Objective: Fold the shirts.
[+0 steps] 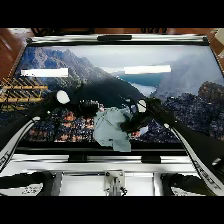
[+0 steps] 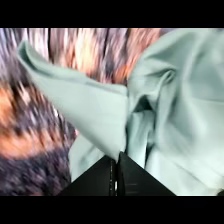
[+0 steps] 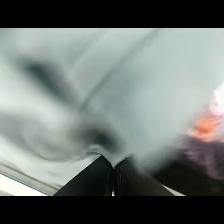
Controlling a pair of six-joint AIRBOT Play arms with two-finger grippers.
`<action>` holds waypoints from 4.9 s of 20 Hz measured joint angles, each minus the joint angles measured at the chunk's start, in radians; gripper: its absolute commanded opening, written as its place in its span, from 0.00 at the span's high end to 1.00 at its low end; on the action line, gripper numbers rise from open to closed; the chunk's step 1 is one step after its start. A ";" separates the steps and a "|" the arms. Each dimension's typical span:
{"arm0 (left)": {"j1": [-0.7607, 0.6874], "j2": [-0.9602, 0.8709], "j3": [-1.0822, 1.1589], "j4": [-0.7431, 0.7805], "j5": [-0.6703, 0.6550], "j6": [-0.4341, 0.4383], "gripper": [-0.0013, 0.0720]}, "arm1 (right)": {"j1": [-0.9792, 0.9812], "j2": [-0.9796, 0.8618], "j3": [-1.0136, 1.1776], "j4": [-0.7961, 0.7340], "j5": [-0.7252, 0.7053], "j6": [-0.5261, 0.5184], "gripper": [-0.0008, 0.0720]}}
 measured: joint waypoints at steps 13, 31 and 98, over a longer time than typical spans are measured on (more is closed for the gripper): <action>0.252 0.620 0.557 0.277 -0.115 -0.044 0.94 | 0.005 0.739 0.452 -0.475 0.003 0.140 0.89; 0.309 0.690 0.109 0.349 -0.178 -0.042 0.94 | -0.002 0.275 0.477 -0.731 -0.410 0.298 0.89; 0.321 0.679 0.107 0.348 -0.121 0.069 0.94 | -0.581 0.510 0.388 -0.222 -0.112 0.065 0.89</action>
